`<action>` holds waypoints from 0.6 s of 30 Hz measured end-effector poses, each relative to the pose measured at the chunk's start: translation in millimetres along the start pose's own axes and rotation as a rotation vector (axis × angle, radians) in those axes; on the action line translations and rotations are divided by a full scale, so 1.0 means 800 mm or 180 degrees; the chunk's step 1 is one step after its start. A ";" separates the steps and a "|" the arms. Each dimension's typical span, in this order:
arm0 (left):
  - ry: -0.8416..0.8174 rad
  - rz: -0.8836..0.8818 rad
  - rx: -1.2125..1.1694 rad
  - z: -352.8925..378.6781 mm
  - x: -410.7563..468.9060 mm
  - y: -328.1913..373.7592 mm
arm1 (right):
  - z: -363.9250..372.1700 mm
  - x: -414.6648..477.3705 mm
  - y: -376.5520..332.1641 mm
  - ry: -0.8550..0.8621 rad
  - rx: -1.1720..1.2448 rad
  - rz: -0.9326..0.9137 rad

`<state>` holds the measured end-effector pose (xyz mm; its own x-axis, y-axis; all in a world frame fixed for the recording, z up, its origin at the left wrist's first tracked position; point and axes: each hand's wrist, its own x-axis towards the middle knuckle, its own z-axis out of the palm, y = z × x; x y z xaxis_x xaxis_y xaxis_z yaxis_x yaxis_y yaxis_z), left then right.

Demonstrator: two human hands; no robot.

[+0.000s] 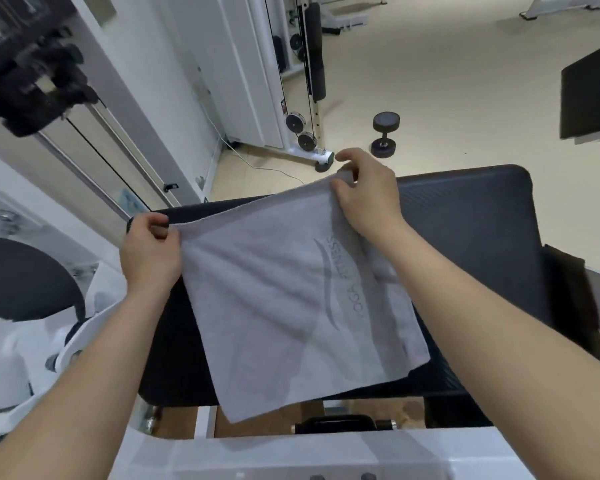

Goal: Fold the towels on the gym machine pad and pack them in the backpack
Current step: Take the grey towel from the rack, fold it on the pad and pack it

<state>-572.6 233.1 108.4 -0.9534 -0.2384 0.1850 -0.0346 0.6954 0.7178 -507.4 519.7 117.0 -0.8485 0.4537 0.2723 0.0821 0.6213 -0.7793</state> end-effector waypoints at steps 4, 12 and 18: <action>-0.0114 0.1432 0.0580 0.023 -0.017 0.035 | -0.022 -0.023 0.004 0.0561 -0.0291 0.0010; -0.0944 0.3035 0.0487 0.121 -0.068 0.157 | -0.046 -0.230 0.038 -0.0481 -0.0755 0.1067; -0.1065 0.2937 0.0825 0.127 -0.051 0.172 | -0.020 -0.289 0.052 -0.0504 -0.1015 0.1136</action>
<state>-569.1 407.3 131.1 -0.6745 0.6404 0.3673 0.7315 0.6472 0.2147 -299.6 451.2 30.5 -0.8052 0.5864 -0.0879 0.5163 0.6205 -0.5902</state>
